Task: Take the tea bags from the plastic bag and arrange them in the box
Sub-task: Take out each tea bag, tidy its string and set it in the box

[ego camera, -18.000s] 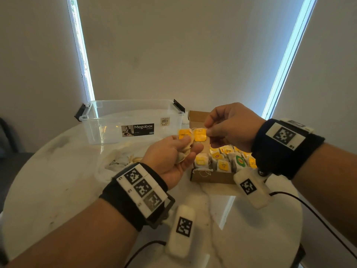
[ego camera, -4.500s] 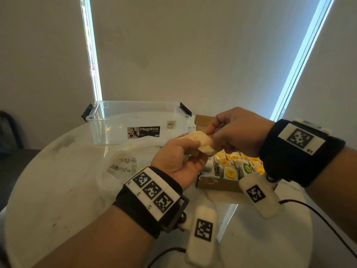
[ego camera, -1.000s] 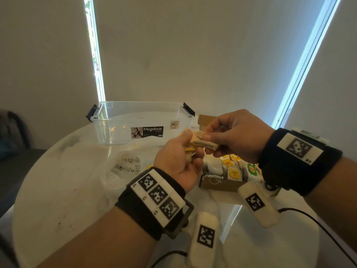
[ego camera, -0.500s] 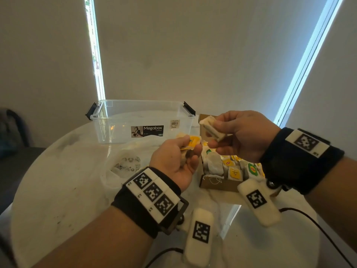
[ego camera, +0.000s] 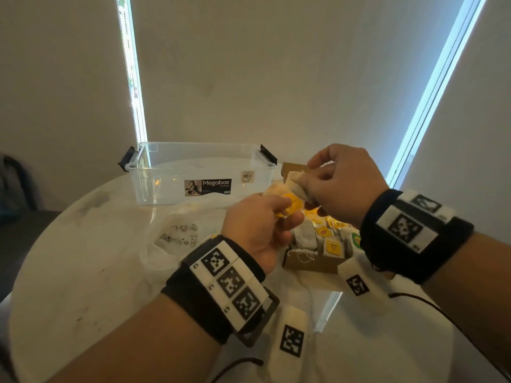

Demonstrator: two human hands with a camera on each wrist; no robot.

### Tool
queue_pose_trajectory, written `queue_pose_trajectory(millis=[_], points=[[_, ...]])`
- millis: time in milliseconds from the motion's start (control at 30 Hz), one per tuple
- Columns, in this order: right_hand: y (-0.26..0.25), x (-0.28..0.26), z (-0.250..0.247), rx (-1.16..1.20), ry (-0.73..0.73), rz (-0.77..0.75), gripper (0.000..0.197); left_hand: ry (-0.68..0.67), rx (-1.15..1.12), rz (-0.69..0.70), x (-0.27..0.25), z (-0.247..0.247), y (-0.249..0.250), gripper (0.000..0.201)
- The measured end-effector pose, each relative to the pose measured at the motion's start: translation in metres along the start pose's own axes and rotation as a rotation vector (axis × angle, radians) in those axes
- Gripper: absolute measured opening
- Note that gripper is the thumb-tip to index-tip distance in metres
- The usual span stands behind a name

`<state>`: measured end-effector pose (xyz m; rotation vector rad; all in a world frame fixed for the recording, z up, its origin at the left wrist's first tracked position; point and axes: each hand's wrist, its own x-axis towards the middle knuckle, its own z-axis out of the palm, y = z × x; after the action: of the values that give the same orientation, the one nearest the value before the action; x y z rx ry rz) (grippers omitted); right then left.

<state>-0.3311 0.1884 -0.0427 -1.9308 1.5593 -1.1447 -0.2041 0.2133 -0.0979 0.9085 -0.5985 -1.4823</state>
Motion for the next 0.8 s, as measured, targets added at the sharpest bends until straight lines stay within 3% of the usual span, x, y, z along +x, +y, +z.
queue_pose_trajectory(millis=[100, 200, 300, 467, 567, 633, 700, 800], points=[[0.002, 0.0, 0.001, -0.326, 0.014, -0.273, 0.022, -0.023, 0.019, 0.015, 0.002, 0.002, -0.002, 0.021], [0.005, -0.002, 0.003, -0.357, -0.101, -0.362, 0.019, -0.064, 0.008, -0.005, 0.001, 0.0, -0.001, 0.024], [0.007, 0.0, 0.0, -0.176, -0.175, -0.263, 0.012, -0.072, -0.026, -0.026, 0.001, -0.004, -0.002, 0.026], [-0.001, 0.0, -0.008, 0.274, -0.134, -0.038, 0.017, -0.046, 0.033, 0.001, 0.004, -0.006, -0.004, 0.015], [0.0, 0.005, -0.009, 0.209, -0.122, 0.029, 0.012, -0.059, 0.067, 0.014, 0.005, -0.005, -0.002, 0.007], [0.002, 0.009, -0.011, 0.091, -0.224, 0.071, 0.007, -0.091, 0.111, 0.042, 0.005, -0.006, -0.002, 0.004], [0.004, 0.01, -0.011, 0.065, -0.345, 0.095, 0.01, -0.124, 0.15, 0.056, 0.004, -0.007, -0.001, 0.009], [0.006, 0.01, -0.014, 0.021, -0.372, 0.034, 0.011, -0.114, 0.173, 0.063, 0.004, -0.009, -0.002, 0.019]])
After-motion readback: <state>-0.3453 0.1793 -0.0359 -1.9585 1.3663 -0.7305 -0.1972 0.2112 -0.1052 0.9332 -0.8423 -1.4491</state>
